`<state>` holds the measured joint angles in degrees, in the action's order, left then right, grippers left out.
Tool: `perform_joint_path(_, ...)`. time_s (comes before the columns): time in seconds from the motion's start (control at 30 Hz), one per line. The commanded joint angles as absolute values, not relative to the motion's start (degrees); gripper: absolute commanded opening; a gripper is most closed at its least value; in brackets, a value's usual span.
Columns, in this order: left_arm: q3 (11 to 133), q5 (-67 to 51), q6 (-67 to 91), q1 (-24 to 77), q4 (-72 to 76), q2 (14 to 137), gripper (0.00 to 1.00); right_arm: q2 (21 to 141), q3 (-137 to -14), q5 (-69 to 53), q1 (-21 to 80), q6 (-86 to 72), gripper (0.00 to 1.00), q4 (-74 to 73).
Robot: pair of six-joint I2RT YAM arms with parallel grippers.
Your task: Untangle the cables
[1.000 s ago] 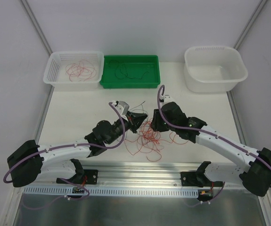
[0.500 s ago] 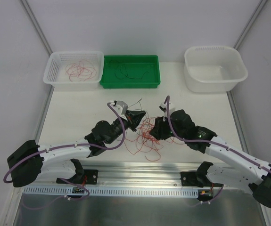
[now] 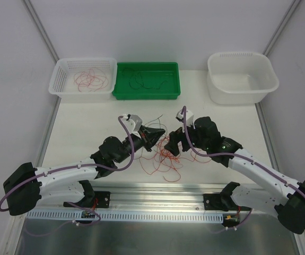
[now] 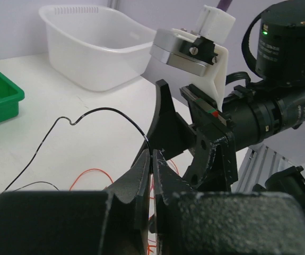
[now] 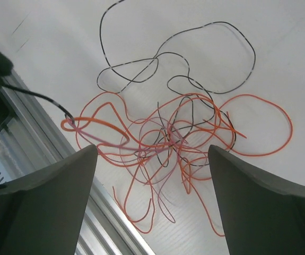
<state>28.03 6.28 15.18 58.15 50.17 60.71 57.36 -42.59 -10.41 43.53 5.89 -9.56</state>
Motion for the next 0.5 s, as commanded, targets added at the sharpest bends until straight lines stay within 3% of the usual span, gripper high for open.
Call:
perform_joint_path(0.0, 30.2, 2.6, 16.3, 58.3, 51.4, 59.8, 0.00, 59.4, -46.4, -18.6, 42.8, 9.3, 0.88, -3.6)
perform_joint_path(0.13, 30.4, 2.7, 16.5, 58.3, 51.4, 59.9, 0.00, 61.2, -47.5, -22.0, 42.8, 9.0, 0.79, -2.1)
perform_joint_path(0.23, 30.7, 3.2, 16.3, 58.3, 51.9, 60.0, 0.00, 61.8, -46.9, -23.6, 42.8, 8.7, 0.56, -1.2)
perform_joint_path(0.27, 30.9, 3.4, 15.8, 58.3, 52.2, 60.0, 0.00, 61.9, -46.9, -25.0, 42.9, 8.7, 0.40, -1.5)
perform_joint_path(0.33, 31.1, 4.6, 15.3, 58.3, 52.8, 60.4, 0.00, 61.6, -46.8, -26.5, 42.8, 7.9, 0.22, -1.7)
perform_joint_path(0.37, 31.2, 5.1, 14.4, 58.3, 53.1, 60.6, 0.00, 61.0, -46.3, -27.8, 43.0, 7.6, 0.04, -1.8)
perform_joint_path(0.47, 31.6, 8.3, 12.1, 58.3, 54.6, 61.3, 0.00, 58.2, -45.5, -28.7, 43.5, 6.8, 0.01, -3.2)
